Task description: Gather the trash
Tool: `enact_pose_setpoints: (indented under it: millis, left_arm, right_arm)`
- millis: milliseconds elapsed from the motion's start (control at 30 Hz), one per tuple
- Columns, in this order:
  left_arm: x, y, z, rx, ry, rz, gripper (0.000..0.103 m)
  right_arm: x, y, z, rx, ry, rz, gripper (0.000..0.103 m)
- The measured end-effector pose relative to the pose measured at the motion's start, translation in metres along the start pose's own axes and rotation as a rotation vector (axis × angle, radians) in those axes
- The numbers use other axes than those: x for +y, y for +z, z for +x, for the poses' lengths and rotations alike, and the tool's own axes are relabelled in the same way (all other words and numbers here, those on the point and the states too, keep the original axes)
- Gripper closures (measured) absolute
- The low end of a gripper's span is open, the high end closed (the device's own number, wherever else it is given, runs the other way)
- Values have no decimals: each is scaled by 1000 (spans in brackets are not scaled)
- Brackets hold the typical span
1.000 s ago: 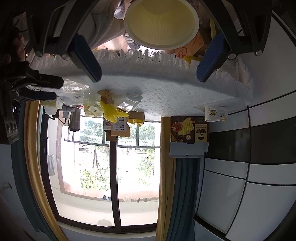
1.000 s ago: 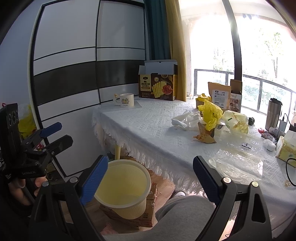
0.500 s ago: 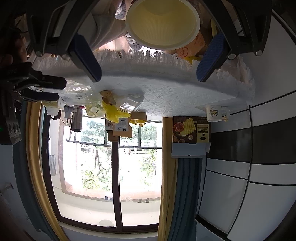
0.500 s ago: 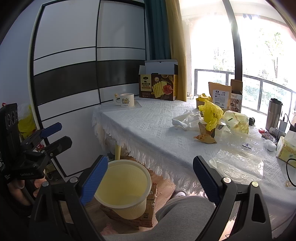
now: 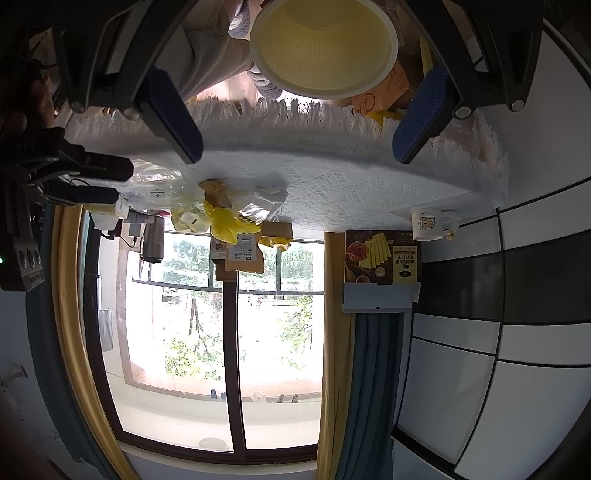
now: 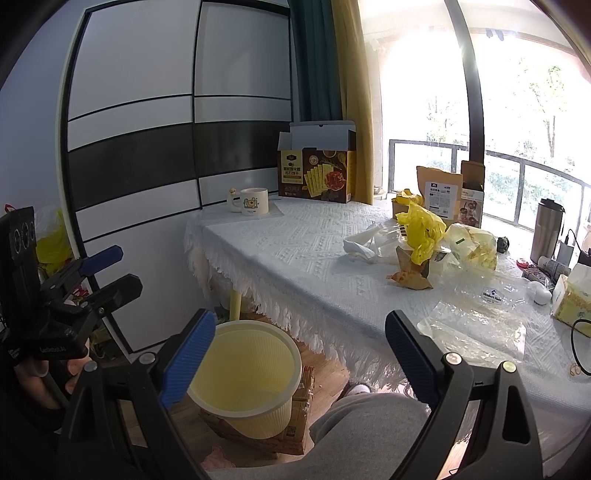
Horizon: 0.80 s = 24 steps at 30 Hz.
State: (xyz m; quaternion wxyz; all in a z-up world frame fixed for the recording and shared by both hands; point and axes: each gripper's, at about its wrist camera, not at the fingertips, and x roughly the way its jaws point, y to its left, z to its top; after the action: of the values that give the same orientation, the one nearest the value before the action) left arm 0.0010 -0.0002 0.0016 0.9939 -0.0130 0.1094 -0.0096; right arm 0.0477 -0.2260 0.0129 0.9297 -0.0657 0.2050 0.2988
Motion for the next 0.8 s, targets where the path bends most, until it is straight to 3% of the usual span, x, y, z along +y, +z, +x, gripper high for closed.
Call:
enact_pose_setpoints:
  millis: [800]
  left_arm:
    - [-3,1,6,2,-7,15,1]
  right_arm:
    - [-3,1,2,4,2,6,10]
